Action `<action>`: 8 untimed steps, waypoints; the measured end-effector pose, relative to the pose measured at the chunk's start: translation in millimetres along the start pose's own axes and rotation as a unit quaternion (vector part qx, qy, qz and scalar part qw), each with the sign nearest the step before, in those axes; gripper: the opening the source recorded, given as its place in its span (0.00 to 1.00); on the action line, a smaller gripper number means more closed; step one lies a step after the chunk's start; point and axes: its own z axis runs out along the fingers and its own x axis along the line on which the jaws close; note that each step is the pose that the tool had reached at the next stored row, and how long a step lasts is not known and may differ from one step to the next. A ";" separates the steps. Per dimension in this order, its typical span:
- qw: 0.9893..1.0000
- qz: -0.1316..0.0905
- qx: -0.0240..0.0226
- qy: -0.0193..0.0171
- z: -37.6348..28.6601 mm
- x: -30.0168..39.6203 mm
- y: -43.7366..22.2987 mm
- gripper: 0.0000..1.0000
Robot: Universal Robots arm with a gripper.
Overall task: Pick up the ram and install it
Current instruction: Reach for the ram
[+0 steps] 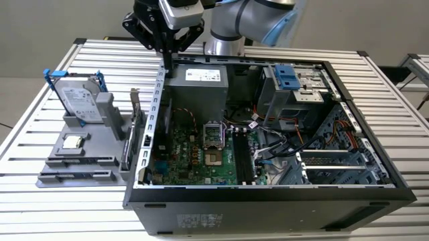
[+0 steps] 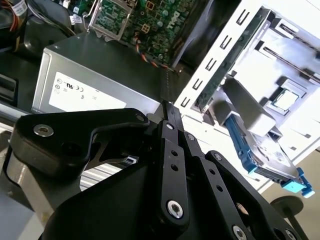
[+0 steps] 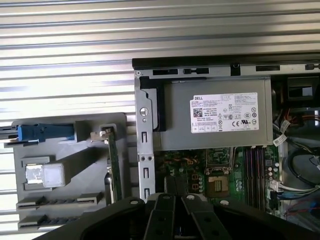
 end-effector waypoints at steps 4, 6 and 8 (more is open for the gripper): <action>1.000 0.000 0.000 0.000 -0.1 3.2 -0.2 0.00; 1.000 0.000 0.000 0.000 -0.1 4.6 -0.3 0.00; 1.000 0.000 0.000 0.000 -0.1 6.2 -0.4 0.00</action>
